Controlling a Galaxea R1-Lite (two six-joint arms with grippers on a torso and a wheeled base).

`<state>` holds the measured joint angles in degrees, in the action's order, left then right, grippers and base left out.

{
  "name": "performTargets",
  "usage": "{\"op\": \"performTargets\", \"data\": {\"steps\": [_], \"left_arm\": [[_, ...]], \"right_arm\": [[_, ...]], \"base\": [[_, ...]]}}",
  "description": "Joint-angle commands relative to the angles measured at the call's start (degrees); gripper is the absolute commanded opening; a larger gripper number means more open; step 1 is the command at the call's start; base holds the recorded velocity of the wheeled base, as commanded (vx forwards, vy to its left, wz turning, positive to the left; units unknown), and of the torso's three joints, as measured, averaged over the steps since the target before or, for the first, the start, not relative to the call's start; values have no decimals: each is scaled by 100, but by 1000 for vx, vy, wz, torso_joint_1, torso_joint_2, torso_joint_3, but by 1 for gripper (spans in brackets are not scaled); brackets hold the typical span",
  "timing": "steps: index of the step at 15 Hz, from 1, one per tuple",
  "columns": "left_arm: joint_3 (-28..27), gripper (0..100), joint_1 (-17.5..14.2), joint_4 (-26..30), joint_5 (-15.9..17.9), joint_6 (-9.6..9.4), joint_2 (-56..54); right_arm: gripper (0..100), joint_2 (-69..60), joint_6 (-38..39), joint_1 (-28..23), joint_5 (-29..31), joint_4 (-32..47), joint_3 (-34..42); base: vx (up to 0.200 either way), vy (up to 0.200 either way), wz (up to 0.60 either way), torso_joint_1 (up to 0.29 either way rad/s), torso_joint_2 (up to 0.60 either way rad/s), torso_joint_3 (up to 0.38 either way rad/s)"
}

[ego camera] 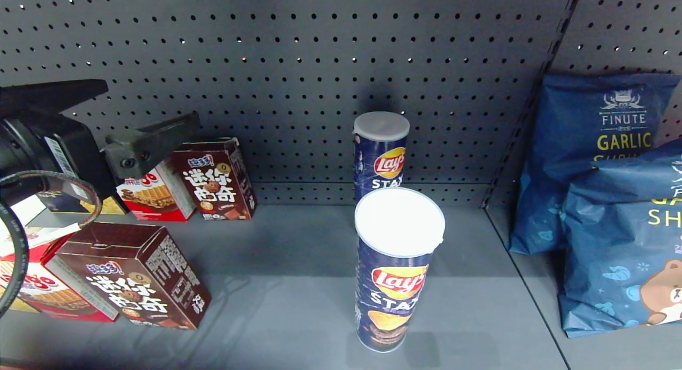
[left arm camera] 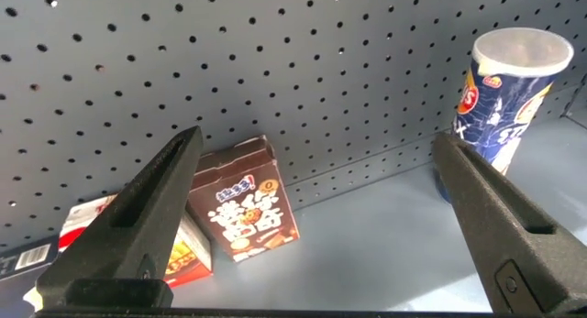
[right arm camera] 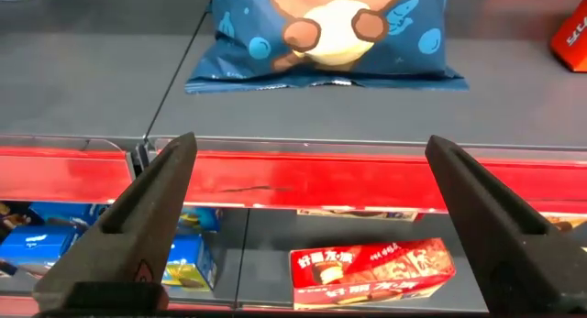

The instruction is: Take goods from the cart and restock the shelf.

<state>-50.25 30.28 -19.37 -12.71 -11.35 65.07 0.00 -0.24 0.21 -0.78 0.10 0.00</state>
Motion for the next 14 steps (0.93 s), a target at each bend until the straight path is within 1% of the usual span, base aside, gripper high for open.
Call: {"op": "performTargets", "data": {"steps": [1,3,4,6,7,8,9,10,11,13,14], "left_arm": [[24,100,13,3,6,-16,-162],[6,100,57,3,15,-16,-364],[-20,100,171,3,15,-60,-548],[50,100,259,39,-3,-333,-953],[226,100,373,12,-56,-465,-1190],[499,100,575,47,-240,-737,-1524],[745,100,611,56,-521,-640,-1840],[850,100,602,56,-601,-561,-1893],[1123,100,593,47,-653,-544,-2034],[1175,100,567,65,-671,-561,-2166],[1360,100,-216,100,-460,-386,-2350]], "right_arm": [[100,0,-2,6,-1,-1,0],[100,0,-2,-3,-1,-1,0],[100,0,-2,6,-1,-1,0],[100,0,-2,6,-1,-1,0],[100,0,-2,-3,-1,-1,0],[100,0,-2,6,-1,-1,0],[100,0,-2,6,-1,-1,0],[100,0,-2,-3,-1,-1,0],[100,0,-2,-3,-1,-1,0],[100,0,-2,6,-1,-1,0],[100,0,-2,6,-1,-1,0]], "base": [[0,0,0,0,0,0],[0,0,0,0,0,0],[0,0,0,0,0,0],[0,0,0,0,0,0],[0,0,0,0,0,0],[0,0,0,0,0,0],[0,0,0,0,0,0],[0,0,0,0,0,0],[0,0,0,0,0,0],[0,0,0,0,0,0],[0,0,0,0,0,0]]}}
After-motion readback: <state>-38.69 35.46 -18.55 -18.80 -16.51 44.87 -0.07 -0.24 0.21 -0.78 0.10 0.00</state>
